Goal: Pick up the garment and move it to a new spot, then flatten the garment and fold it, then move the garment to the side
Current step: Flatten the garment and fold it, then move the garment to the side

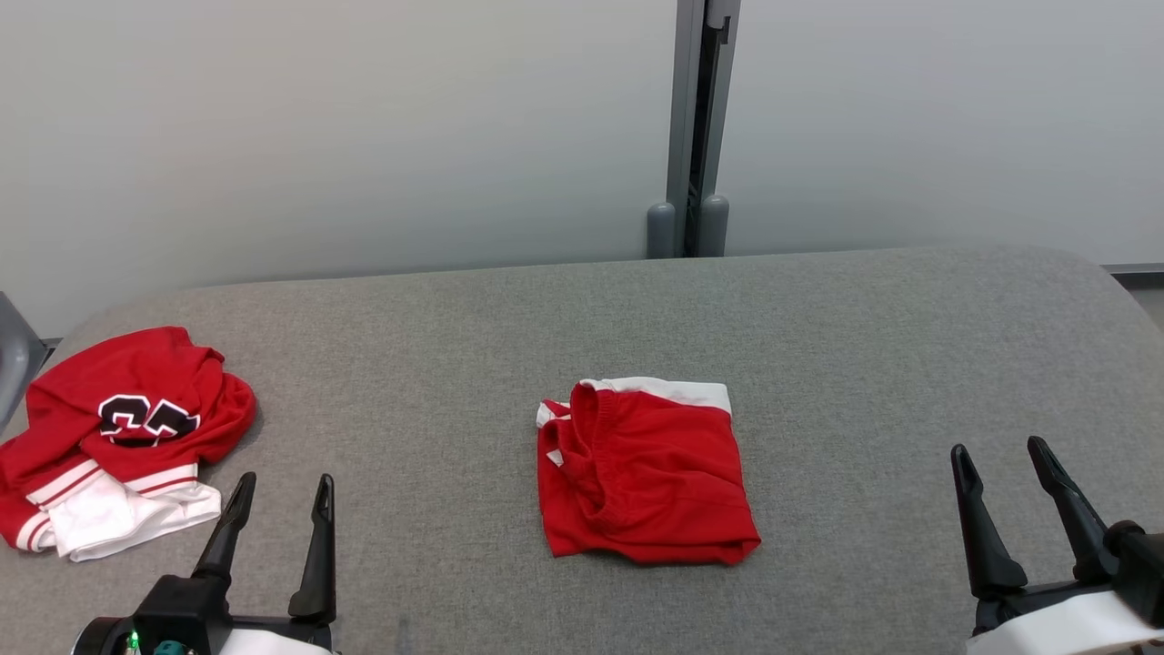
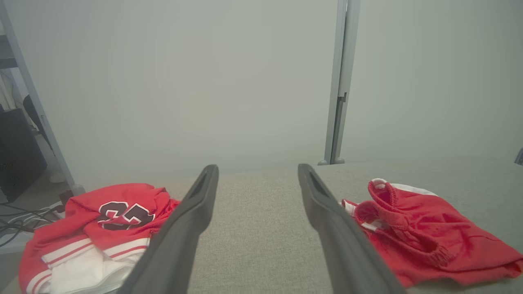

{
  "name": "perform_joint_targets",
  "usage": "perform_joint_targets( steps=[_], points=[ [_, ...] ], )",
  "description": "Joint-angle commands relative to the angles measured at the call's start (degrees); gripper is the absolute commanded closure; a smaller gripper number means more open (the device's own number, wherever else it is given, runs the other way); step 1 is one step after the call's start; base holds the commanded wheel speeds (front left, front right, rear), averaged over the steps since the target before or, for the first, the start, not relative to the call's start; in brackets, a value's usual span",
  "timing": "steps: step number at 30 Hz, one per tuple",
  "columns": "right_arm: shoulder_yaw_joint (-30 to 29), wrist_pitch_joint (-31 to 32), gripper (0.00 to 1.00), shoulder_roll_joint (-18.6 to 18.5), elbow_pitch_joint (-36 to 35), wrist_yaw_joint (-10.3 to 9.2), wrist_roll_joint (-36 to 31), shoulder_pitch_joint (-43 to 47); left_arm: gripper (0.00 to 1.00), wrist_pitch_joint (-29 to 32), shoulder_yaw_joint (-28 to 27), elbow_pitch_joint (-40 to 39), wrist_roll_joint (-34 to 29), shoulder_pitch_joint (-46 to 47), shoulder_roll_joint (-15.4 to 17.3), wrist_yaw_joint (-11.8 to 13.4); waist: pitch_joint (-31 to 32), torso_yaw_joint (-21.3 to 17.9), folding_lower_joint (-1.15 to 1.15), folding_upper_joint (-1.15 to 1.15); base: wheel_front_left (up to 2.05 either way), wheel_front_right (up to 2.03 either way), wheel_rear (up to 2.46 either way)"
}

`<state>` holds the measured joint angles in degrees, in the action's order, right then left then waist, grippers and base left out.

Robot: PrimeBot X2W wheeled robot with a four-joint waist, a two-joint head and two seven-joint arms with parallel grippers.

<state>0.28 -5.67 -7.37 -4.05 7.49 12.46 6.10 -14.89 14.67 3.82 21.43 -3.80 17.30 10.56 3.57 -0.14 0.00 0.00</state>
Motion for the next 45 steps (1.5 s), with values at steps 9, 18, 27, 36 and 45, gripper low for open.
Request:
perform_joint_targets(
  steps=[9, 18, 27, 36, 45],
  points=[
    [-0.5, 0.5, 0.00, -0.2, 0.1, 0.01, -0.2, 0.1, 0.00, -0.2, -1.5, 0.3, -2.5, -0.5, -1.3, -1.6, -0.3, 0.3, 0.00, 0.00, 0.00, 0.00, 0.00],
    [-0.7, 0.5, 0.00, 0.5, 0.2, 0.01, -0.2, 0.5, 0.00, -0.2, -2.2, 0.6, -3.4, -0.5, -2.1, -2.5, -0.4, 0.6, 0.00, 0.00, 0.00, 0.00, 0.00],
    [-1.1, 0.7, 0.00, 0.4, 0.4, 0.01, 0.1, 0.4, 0.00, -0.2, -2.7, 0.8, -4.0, 0.0, -2.5, -3.0, -0.7, 1.1, 0.00, 0.00, 0.00, 0.00, 0.00],
    [-1.2, 1.6, 0.00, 0.0, 0.8, 0.01, 1.0, -0.5, 0.00, -0.2, -2.7, 0.5, -4.7, 1.0, -3.0, -3.5, -1.5, 2.6, 0.00, 0.00, 0.00, 0.00, 0.00],
    [6.9, 7.3, 0.00, -3.6, 12.6, 0.01, 7.6, -7.9, 0.00, -0.2, -1.5, -0.6, -5.7, 4.8, -4.7, -4.5, -8.5, 6.0, 0.00, 0.00, 0.00, 0.00, 0.00]
  ],
)
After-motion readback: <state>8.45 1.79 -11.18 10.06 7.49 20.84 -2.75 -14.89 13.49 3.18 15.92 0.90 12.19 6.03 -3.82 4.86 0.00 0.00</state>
